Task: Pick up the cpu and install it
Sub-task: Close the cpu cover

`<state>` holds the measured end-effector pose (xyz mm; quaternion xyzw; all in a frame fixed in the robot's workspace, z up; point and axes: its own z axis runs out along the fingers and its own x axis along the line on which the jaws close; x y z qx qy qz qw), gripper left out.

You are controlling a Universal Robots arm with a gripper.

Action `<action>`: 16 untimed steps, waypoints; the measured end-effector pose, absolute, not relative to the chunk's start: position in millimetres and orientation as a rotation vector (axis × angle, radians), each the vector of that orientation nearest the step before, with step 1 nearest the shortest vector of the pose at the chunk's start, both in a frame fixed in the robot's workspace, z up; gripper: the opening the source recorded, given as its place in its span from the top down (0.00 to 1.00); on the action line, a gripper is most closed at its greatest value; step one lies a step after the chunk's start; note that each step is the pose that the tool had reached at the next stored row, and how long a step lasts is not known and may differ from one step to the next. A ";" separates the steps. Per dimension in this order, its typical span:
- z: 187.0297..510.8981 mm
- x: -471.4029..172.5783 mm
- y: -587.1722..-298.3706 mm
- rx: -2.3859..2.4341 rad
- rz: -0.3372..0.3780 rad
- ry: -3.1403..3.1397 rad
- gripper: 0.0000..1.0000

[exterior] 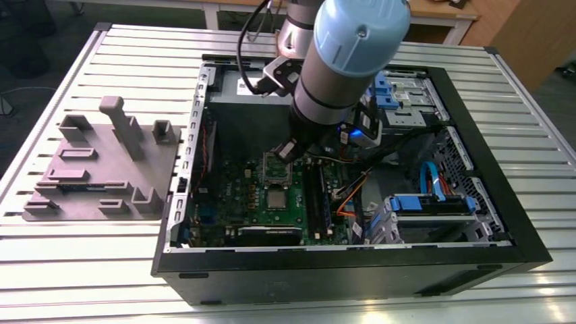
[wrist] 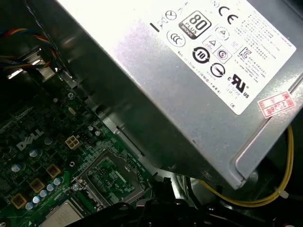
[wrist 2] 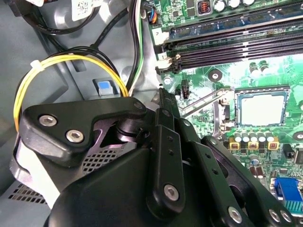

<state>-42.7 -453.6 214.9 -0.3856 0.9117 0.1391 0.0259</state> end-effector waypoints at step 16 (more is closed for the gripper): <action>223.7 -44.8 -453.6 -1.199 0.379 2.838 0.90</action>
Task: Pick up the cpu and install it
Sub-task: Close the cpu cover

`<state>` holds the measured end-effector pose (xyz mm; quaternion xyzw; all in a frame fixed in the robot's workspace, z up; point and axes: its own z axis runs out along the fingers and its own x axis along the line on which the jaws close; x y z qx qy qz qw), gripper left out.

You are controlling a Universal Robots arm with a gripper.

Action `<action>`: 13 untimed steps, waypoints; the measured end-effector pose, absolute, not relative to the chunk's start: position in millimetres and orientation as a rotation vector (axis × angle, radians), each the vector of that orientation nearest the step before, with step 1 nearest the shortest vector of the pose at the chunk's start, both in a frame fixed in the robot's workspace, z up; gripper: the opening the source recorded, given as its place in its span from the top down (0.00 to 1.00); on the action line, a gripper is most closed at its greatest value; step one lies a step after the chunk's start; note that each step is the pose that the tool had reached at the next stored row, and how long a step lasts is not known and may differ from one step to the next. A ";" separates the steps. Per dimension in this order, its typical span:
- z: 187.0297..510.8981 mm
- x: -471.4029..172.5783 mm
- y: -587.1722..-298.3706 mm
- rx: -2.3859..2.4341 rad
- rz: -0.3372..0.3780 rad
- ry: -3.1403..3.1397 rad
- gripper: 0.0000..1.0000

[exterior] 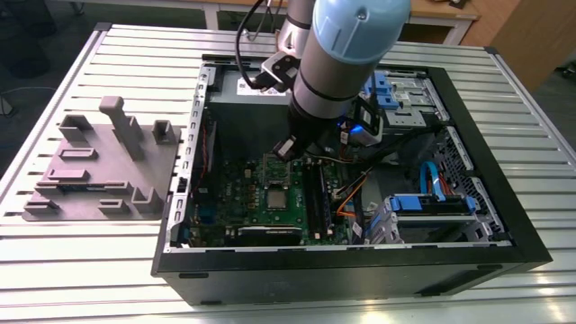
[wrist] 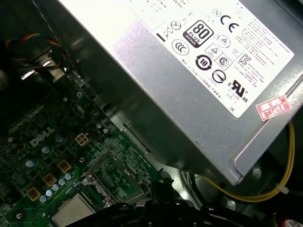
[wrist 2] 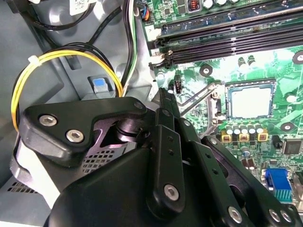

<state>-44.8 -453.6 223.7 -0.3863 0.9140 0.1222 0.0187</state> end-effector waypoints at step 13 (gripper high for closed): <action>231.1 -45.4 -453.6 -1.205 0.346 2.850 0.90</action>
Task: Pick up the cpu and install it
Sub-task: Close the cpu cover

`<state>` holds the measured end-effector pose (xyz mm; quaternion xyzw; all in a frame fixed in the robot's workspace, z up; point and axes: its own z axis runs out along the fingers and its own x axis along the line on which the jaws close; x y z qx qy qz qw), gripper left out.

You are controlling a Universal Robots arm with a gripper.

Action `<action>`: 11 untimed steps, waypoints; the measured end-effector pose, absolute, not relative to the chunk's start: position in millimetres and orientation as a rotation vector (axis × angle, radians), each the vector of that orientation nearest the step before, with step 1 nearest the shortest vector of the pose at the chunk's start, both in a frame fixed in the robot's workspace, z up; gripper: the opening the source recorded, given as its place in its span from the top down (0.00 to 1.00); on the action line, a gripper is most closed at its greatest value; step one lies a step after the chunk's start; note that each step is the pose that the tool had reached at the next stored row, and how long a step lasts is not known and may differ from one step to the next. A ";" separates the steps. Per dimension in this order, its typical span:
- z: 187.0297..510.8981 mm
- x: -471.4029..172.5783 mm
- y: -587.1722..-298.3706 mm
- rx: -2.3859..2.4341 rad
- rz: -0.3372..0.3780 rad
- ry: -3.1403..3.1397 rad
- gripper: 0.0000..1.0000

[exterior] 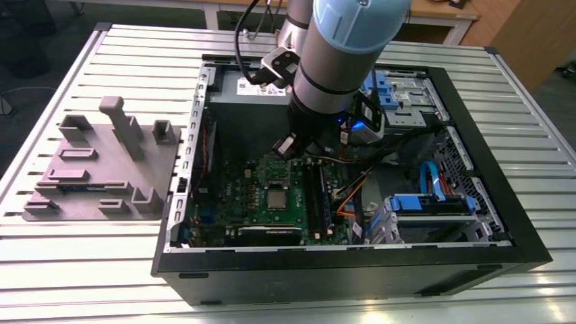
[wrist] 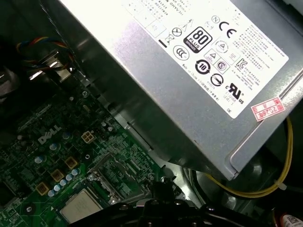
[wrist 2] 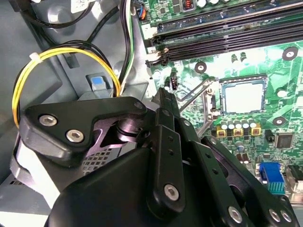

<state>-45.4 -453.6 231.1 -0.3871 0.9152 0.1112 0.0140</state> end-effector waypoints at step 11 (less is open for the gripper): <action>236.3 -46.7 -453.6 -1.211 0.334 2.853 0.90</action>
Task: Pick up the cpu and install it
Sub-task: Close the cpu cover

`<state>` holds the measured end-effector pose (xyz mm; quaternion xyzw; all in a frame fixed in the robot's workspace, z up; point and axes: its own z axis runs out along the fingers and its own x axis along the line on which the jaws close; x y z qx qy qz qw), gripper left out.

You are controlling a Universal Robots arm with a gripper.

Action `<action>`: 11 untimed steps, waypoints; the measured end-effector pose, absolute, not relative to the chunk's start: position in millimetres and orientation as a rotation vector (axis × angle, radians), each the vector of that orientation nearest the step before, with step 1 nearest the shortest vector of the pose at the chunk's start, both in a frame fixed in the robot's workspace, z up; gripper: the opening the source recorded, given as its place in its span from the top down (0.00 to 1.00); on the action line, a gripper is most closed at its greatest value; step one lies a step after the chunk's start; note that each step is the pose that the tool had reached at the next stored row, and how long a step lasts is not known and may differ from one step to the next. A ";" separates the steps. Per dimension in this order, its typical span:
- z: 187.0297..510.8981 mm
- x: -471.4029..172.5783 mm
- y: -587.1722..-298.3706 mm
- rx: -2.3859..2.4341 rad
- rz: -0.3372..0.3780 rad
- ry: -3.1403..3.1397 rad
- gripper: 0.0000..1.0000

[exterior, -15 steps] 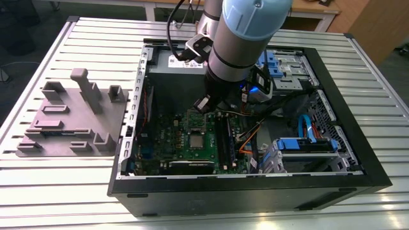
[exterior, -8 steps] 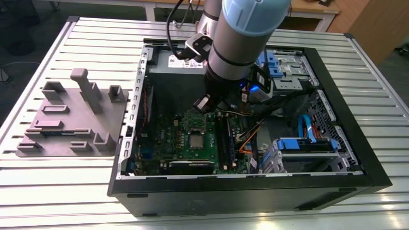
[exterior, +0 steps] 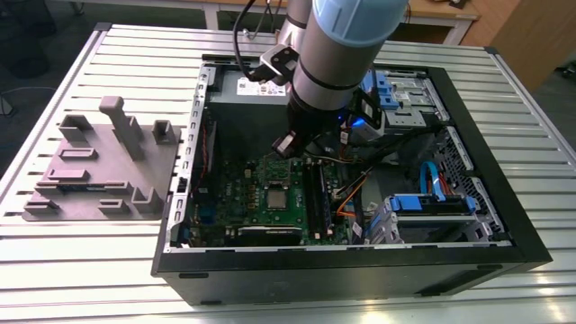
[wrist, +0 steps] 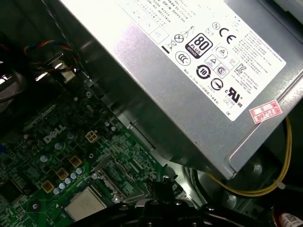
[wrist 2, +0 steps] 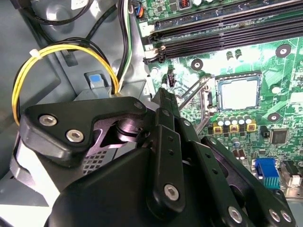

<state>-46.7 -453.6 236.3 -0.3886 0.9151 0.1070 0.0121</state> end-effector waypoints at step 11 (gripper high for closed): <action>240.4 -47.7 -453.6 -1.226 0.334 2.848 0.90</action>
